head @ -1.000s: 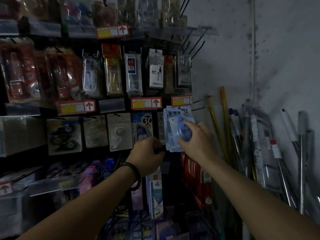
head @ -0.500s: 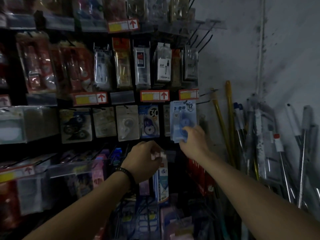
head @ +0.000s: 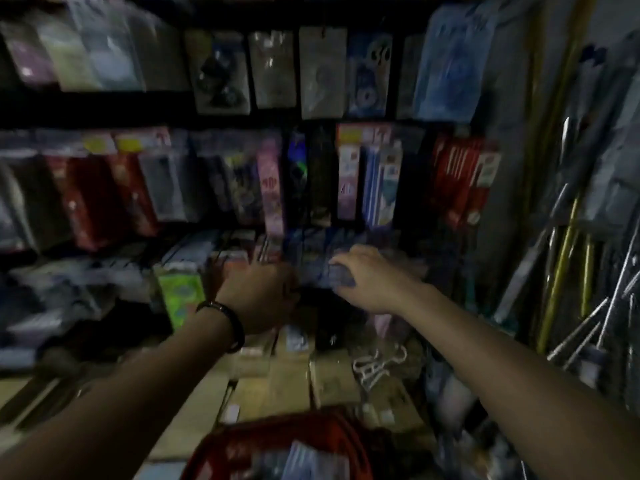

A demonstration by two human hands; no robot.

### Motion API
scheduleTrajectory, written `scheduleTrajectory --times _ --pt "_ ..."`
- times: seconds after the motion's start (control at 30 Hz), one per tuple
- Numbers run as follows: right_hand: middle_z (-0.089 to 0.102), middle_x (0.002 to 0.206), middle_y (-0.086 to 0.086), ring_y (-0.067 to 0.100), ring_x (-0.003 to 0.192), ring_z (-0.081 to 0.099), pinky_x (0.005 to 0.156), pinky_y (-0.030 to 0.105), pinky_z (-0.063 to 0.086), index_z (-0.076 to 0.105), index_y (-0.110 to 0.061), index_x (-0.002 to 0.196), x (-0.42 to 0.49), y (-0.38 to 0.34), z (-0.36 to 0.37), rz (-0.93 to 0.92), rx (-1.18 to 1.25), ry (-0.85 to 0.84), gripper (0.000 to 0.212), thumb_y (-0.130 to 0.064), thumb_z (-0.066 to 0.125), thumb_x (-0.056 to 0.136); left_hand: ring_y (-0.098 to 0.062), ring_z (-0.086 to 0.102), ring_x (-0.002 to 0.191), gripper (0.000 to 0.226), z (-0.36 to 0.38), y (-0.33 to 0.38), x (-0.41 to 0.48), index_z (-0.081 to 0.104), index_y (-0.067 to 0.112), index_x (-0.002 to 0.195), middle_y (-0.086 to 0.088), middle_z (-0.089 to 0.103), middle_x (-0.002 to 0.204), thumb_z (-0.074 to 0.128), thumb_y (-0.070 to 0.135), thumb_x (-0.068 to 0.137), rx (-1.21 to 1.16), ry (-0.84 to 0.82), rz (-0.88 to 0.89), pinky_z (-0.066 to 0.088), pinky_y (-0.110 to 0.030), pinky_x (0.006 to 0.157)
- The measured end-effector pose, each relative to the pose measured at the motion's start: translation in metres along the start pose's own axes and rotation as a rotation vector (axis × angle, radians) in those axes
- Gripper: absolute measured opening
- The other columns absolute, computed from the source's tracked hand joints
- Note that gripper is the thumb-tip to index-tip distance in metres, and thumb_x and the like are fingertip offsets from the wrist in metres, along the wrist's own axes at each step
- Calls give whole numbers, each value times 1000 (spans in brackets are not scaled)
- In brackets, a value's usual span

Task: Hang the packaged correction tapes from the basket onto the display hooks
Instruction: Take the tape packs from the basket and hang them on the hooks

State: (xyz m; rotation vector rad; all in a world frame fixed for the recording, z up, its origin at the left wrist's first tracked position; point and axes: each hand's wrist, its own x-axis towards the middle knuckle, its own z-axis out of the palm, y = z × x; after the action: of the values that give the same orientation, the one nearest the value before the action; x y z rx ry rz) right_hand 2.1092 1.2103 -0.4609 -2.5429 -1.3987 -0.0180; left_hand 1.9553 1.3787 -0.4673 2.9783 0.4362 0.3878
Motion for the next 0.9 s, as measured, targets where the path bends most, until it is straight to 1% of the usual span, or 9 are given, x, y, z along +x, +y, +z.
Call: scheduleTrajectory --times 0.1,0.23,0.37,0.5,0.6,0.67,0.7,0.8,0.9 --pt "48 139 2 27 125 53 97 46 53 49 -30 148 -21 -24 65 18 31 -118 55 -51 62 98 -29 71 104 20 53 -27 -46 67 31 109 1 72 111 65 44 93 -16 -149 -86 60 -41 81" --pt "57 132 9 30 124 55 99 37 48 59 -20 141 -43 -45 145 43 178 -155 54 -44 69 94 -21 67 112 28 116 -52 -97 66 28 122 4 69 119 67 42 98 -65 -307 -133 52 -31 83" --pt "63 125 1 22 116 61 94 39 54 65 -27 131 -69 -49 234 128 276 -243 45 -48 69 91 -24 70 104 25 178 -73 -145 66 31 116 1 70 116 65 46 96 -107 -398 -226 61 -40 85" --pt "67 119 -2 19 108 66 91 38 57 67 -24 124 -89 -29 318 308 385 -323 34 -40 70 94 -20 70 96 17 235 -91 -175 65 31 102 4 72 106 63 47 95 -174 -426 -271 60 -36 76" --pt "70 102 0 20 94 68 75 32 56 66 -26 108 -107 -14 368 429 400 -368 16 -35 70 96 -26 70 108 26 271 -92 -189 66 29 118 -1 73 119 61 41 95 -190 -480 -284 60 -40 85" --pt "74 107 7 19 95 69 66 24 49 67 -22 123 -115 -4 400 487 356 -394 28 -31 67 97 -25 68 116 38 294 -88 -192 62 31 132 1 69 133 61 38 95 -233 -495 -271 59 -39 90" --pt "74 109 10 23 98 71 68 25 51 65 -19 127 -117 1 417 506 327 -414 33 -32 65 96 -24 67 120 42 306 -85 -193 60 32 137 4 66 137 61 36 95 -259 -501 -273 59 -38 93" --pt "72 116 14 32 107 71 81 30 55 58 -19 134 -115 12 462 585 269 -466 43 -25 65 91 -23 66 119 35 345 -78 -198 61 32 130 3 64 138 62 36 96 -293 -526 -321 60 -41 91" --pt "71 124 14 33 115 69 85 32 55 45 -20 148 -109 19 501 706 282 -487 60 -24 68 92 -24 68 112 30 376 -77 -207 63 32 123 1 65 132 59 38 94 -323 -600 -371 61 -41 87"
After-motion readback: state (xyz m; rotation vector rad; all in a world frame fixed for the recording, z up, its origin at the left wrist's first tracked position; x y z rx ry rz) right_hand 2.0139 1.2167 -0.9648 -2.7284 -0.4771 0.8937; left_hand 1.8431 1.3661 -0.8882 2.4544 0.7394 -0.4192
